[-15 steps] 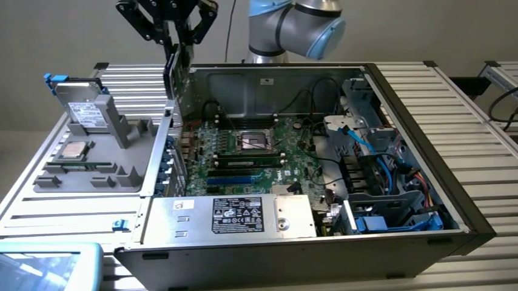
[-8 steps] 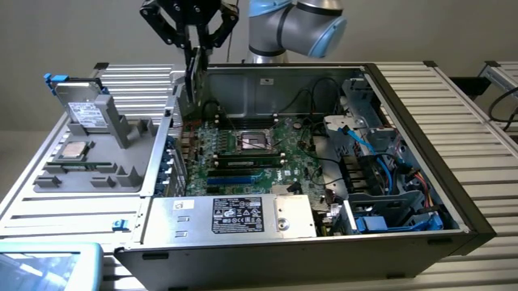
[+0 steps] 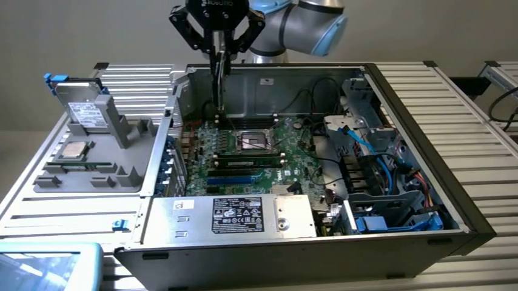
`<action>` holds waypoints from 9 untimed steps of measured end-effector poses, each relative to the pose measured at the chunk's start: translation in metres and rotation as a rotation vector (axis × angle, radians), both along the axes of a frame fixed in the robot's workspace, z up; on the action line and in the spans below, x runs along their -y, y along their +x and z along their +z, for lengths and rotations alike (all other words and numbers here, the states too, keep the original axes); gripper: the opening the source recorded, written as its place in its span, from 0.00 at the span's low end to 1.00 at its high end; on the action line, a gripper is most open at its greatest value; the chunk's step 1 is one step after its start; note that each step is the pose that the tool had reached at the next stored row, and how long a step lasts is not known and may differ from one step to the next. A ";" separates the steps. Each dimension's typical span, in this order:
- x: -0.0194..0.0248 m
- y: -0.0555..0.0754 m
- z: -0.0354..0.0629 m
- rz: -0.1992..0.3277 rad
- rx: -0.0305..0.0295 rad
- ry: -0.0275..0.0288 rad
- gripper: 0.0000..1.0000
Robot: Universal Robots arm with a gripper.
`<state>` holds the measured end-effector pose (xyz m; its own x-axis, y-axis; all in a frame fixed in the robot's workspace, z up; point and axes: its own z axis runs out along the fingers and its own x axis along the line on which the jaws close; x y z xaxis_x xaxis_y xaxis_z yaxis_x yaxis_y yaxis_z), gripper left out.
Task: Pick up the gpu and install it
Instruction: 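Pick up the gpu and move the gpu toward the slot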
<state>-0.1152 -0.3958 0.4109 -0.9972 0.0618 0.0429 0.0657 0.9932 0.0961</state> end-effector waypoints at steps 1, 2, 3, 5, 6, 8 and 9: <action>0.0000 0.005 -0.0007 0.000 0.0008 -0.0029 0.28; 0.0000 0.009 -0.0014 0.000 0.0016 -0.0058 0.28; 0.0000 0.013 -0.0021 0.000 0.0025 -0.0085 0.28; 0.0000 0.023 -0.0035 0.000 0.0041 -0.0143 0.28; 0.0000 0.027 -0.0042 0.000 0.0046 -0.0175 0.28; 0.0000 0.036 -0.0056 0.000 0.0055 -0.0234 0.28; 0.0000 0.040 -0.0065 0.000 0.0058 -0.0254 0.28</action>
<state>-0.0749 -0.3958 0.4043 -0.9974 0.0628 0.0356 0.0652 0.9953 0.0713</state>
